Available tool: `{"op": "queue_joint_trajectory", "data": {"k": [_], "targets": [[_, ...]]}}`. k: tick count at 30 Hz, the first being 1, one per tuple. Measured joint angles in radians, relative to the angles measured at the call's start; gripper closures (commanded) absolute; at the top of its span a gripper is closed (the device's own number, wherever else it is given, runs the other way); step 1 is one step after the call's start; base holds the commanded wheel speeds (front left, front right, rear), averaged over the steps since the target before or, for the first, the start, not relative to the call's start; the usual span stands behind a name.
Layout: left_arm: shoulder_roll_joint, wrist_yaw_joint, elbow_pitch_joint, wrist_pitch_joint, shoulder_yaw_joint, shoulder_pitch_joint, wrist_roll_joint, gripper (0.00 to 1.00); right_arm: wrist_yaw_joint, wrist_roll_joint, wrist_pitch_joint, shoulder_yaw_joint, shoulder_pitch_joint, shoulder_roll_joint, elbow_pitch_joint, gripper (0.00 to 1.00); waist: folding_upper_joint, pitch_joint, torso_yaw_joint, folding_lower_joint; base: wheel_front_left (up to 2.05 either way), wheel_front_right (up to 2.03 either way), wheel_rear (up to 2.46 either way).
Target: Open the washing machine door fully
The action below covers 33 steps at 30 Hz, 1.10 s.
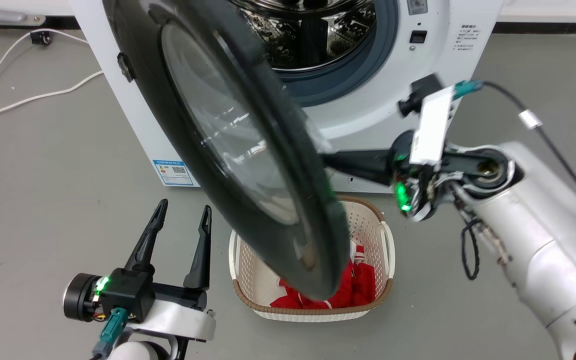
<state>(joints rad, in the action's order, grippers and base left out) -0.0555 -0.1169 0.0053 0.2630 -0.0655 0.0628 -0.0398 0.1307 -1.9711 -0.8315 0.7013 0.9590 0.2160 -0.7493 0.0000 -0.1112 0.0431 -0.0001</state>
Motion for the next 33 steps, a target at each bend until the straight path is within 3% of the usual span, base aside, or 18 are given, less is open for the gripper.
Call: {"op": "queue_joint_trajectory", "data": {"k": [13,18,19,23,27,28,30,31,33], "targets": [[0.003,0.012,0.008,0.0,0.0,-0.016,-0.007,0.0,0.0,-0.043,0.057,0.071,-0.071,-0.058,0.088,1.0,0.0,0.026,-0.015,0.0,0.0,0.0,0.0],[0.003,0.016,0.011,0.0,0.005,-0.019,-0.008,0.0,0.0,-0.039,0.215,-0.003,-0.111,-0.048,0.123,1.0,0.0,0.033,-0.025,0.0,0.0,0.0,0.0],[0.004,0.02,0.012,0.0,0.009,-0.024,-0.008,0.0,0.0,-0.019,0.347,-0.069,-0.151,-0.023,0.143,1.0,0.0,0.041,-0.032,0.0001,0.0,0.0,0.0],[0.004,0.025,0.015,0.0,0.021,-0.04,-0.009,0.0,0.0,0.007,0.469,-0.138,-0.243,0.007,0.195,1.0,0.0,0.054,-0.044,0.0001,0.0,0.0,0.0],[0.004,0.029,0.016,0.0,0.031,-0.053,-0.009,0.0,0.0,0.115,0.605,-0.16,-0.351,0.069,0.267,1.0,0.0,0.071,-0.054,0.0,0.0,0.0,0.0],[0.004,0.029,0.017,0.0,0.035,-0.058,-0.009,0.0,0.0,0.146,0.644,-0.163,-0.38,0.081,0.287,0.97,0.0,0.075,-0.056,0.0001,0.0,0.0,0.0],[0.004,0.03,0.017,0.0,0.042,-0.063,-0.009,0.0,0.0,0.173,0.715,-0.174,-0.445,0.089,0.326,0.5,0.0,0.084,-0.062,0.0,0.0,0.0,0.0],[0.004,0.03,0.017,0.0,0.045,-0.066,-0.009,0.0,0.0,0.197,0.745,-0.173,-0.473,0.089,0.343,0.0,0.0,0.088,-0.065,0.0,0.0,0.0,0.0],[0.004,0.03,0.02,0.0,0.055,-0.088,-0.009,0.0,0.0,0.277,0.877,-0.175,-0.57,0.106,0.387,0.0,0.0,0.103,-0.077,0.0,0.0,0.0,0.0]]}}
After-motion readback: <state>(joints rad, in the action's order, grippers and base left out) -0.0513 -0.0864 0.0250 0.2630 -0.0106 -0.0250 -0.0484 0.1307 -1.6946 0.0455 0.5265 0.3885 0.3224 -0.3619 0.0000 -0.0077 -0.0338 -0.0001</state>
